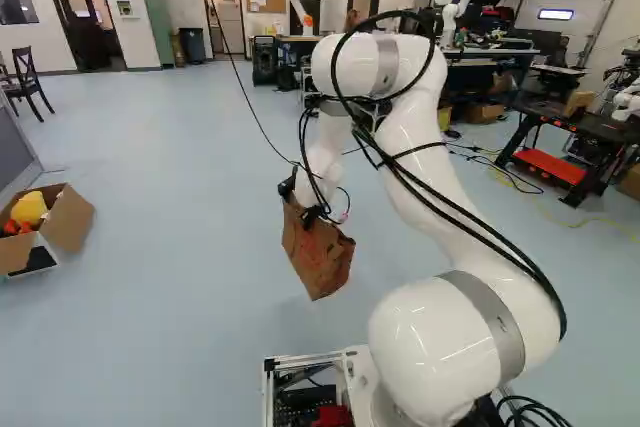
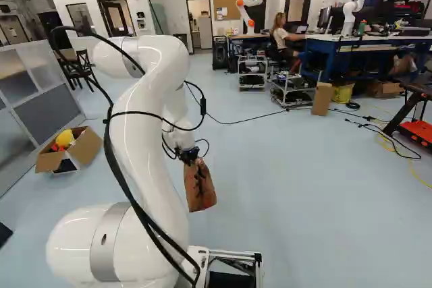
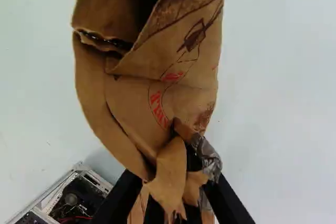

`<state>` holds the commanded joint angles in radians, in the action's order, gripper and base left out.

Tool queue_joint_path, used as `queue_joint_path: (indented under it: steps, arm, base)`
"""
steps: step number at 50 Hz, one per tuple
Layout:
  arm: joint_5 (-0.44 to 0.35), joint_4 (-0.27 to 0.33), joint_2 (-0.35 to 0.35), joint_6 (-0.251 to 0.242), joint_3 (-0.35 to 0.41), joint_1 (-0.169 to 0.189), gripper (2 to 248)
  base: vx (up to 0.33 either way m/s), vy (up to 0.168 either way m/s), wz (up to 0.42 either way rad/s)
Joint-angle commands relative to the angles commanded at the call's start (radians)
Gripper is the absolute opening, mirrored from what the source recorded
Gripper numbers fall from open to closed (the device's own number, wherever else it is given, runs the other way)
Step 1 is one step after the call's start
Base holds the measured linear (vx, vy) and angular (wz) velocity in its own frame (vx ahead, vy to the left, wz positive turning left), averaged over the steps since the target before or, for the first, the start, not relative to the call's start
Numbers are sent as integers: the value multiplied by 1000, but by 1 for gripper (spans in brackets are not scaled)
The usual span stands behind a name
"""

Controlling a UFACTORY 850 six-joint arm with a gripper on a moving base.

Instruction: Pick up the grocery bag from the ground

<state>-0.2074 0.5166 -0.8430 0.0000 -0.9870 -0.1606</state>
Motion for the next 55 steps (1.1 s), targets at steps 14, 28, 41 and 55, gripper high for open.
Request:
queue_joint_path:
  steps: [14,28,41,55]
  arm:
    - [0,0,65,0,56,-7,23]
    - [0,0,131,0,111,-14,23]
    - [0,0,194,0,161,-20,23]
    - [0,0,264,0,214,-28,23]
  base:
    - [0,0,0]
    - [0,0,0]
    - [0,0,0]
    - [0,0,0]
